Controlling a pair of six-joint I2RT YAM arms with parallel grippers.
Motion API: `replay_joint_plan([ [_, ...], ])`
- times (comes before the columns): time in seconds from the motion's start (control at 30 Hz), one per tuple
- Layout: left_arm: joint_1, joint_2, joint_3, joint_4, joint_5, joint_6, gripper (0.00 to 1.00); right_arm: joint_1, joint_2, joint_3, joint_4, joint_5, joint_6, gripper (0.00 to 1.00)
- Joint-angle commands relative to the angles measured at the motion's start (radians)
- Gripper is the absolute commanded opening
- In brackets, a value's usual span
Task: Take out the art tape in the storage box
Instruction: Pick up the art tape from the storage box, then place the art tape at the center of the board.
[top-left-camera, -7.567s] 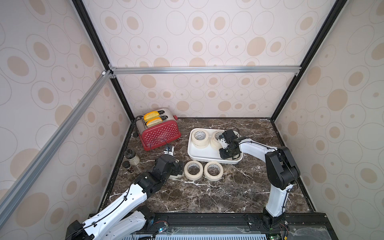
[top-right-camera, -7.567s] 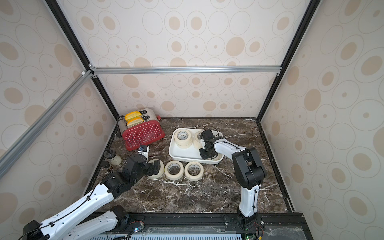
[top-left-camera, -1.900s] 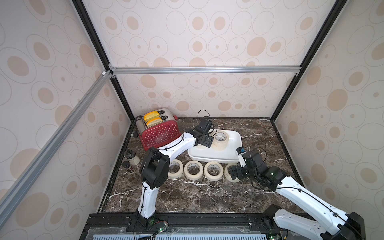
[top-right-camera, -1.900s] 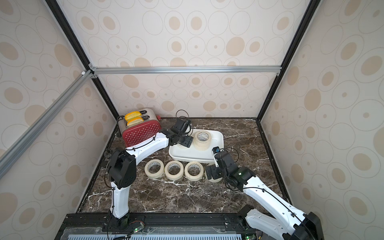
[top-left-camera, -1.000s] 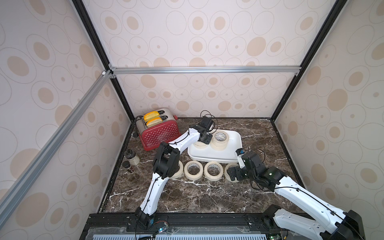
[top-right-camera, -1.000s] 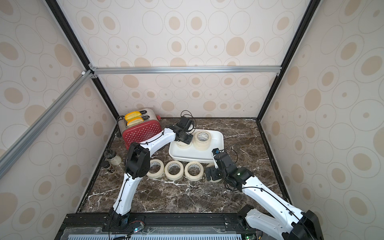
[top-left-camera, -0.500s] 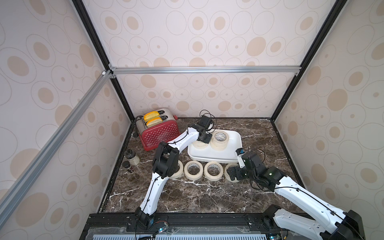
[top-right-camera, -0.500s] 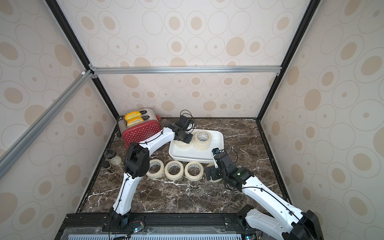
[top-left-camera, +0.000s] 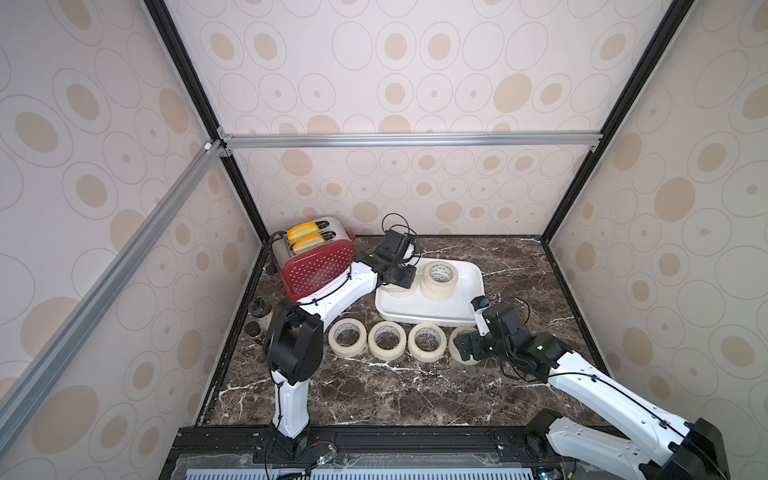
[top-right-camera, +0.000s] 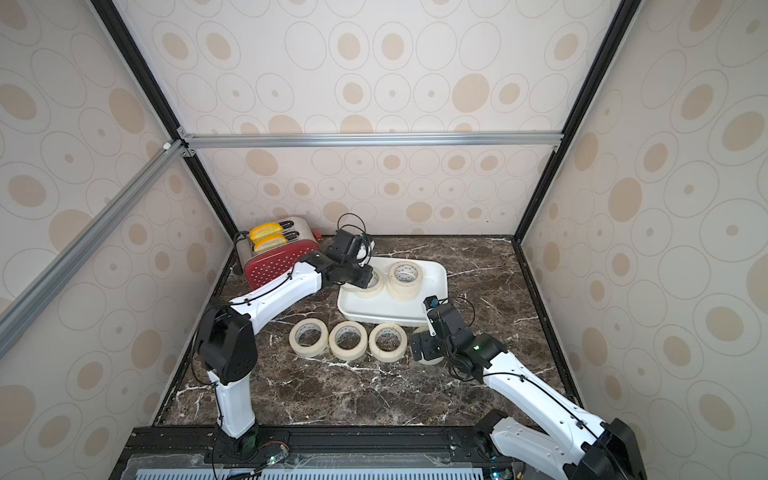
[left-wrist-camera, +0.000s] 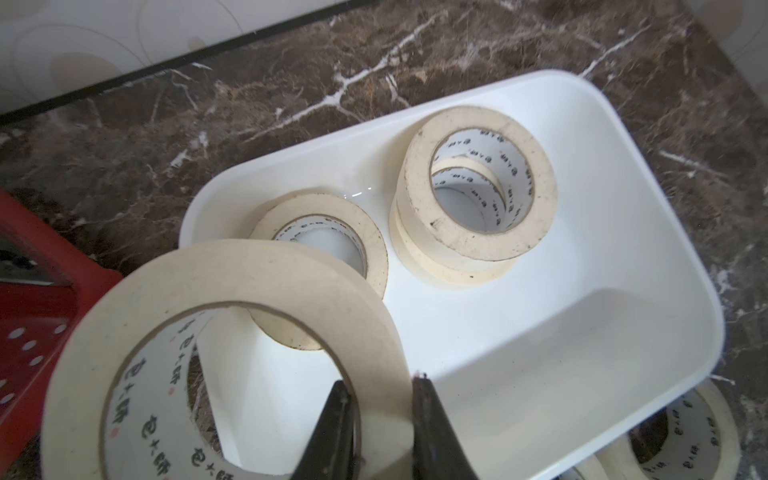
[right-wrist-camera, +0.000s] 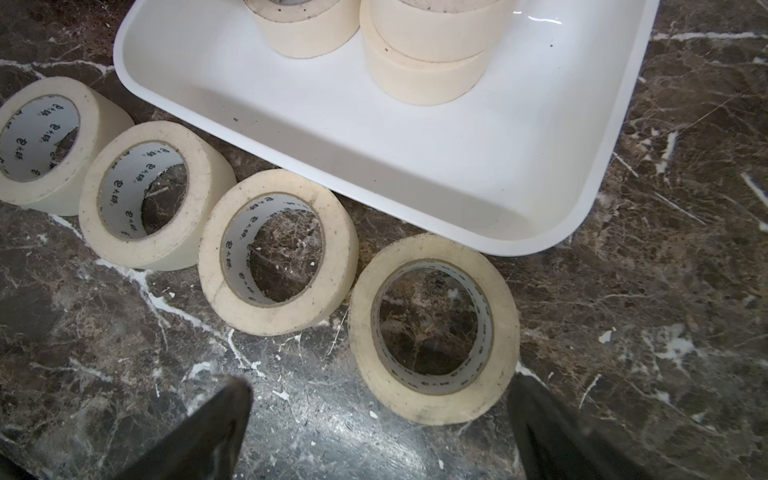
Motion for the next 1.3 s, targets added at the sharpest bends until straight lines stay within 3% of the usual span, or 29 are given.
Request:
replay_joint_plan([
  [0.0, -0.004, -0.110, -0.082, 0.085, -0.019, -0.050, 0.02, -0.003, 0.012, 0.005, 0.015, 0.012, -0.010, 1.00],
  [0.67, -0.067, -0.663, -0.606, -0.004, -0.123, -0.136, 0.00, -0.015, 0.070, 0.056, 0.055, 0.037, -0.064, 1.00],
  [0.93, -0.085, -0.809, -0.773, -0.091, -0.008, -0.239, 0.00, -0.021, 0.065, 0.064, 0.067, 0.058, -0.078, 1.00],
  [1.27, -0.104, -0.897, -0.916, -0.122, 0.134, -0.326, 0.00, -0.050, 0.062, 0.069, 0.079, 0.041, -0.081, 1.00],
])
